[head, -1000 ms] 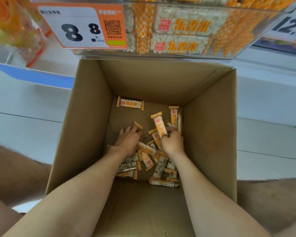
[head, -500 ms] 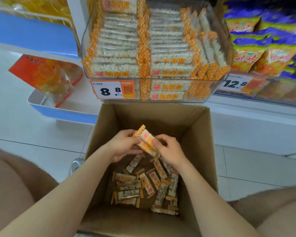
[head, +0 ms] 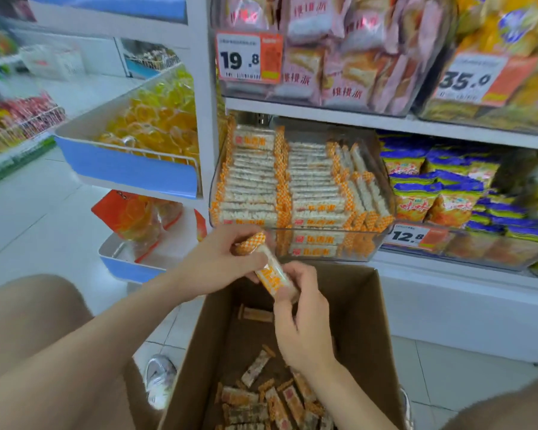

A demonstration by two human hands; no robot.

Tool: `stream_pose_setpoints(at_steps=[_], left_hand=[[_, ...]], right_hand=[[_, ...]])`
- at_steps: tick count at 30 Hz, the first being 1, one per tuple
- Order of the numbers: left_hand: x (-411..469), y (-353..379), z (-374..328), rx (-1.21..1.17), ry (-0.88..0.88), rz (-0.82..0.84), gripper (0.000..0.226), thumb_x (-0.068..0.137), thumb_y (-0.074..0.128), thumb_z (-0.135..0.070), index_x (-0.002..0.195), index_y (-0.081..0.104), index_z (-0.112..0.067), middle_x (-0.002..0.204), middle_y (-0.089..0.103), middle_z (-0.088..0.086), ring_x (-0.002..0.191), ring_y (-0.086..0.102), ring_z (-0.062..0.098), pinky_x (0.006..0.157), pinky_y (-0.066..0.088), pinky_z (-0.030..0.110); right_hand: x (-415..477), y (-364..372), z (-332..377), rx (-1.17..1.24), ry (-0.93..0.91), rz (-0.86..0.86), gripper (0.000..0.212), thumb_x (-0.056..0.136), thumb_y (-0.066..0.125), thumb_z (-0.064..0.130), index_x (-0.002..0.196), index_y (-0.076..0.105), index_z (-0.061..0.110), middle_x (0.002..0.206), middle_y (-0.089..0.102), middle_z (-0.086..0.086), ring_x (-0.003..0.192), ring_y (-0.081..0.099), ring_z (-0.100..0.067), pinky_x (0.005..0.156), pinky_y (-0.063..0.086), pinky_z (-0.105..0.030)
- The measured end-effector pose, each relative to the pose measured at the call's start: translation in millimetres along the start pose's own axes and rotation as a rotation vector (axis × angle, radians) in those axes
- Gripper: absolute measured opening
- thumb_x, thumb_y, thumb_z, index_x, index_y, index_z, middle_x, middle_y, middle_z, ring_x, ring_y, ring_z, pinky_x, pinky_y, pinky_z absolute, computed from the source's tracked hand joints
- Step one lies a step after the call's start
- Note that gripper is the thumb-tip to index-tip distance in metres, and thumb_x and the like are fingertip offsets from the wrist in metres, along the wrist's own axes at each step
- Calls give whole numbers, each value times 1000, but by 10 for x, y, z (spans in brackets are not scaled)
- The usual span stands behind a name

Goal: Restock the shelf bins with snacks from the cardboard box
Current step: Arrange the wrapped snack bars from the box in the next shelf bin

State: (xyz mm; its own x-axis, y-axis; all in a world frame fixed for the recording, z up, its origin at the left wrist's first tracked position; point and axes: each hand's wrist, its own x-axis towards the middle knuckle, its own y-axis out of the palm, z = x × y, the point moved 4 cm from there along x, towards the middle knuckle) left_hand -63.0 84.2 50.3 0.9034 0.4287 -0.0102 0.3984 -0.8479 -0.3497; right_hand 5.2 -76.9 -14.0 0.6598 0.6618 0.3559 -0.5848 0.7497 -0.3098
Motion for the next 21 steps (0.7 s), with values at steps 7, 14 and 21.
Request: stream_pose_setpoints(at_steps=[7,14,21], left_hand=[[137,-575,-426,240,374,-534,16,104,56,-30,110,68,-22,97,65,-2,92,61,19,78,50,36],[694,-691,-167,561,-76,-431,48,100,52,-13,146,40,-5,142,39,16,124,46,39,94,38,42],[828,-752,-220,717,-117,-497,8,100,48,-12,105,49,-7,114,42,11,71,43,27,70,35,39]], right_hand=[[707,-181,586,-219,-121,-164,41,105,50,24,146,44,24,132,57,13,118,57,-5,98,52,-32],[1933,-17,632,-818,-187,19,52,106,47,24,156,35,18,150,50,-3,134,40,-27,108,33,-47],[2719,391,450,-1114,-127,137,61,96,55,9,153,35,16,150,47,-11,131,38,-37,98,31,-48]])
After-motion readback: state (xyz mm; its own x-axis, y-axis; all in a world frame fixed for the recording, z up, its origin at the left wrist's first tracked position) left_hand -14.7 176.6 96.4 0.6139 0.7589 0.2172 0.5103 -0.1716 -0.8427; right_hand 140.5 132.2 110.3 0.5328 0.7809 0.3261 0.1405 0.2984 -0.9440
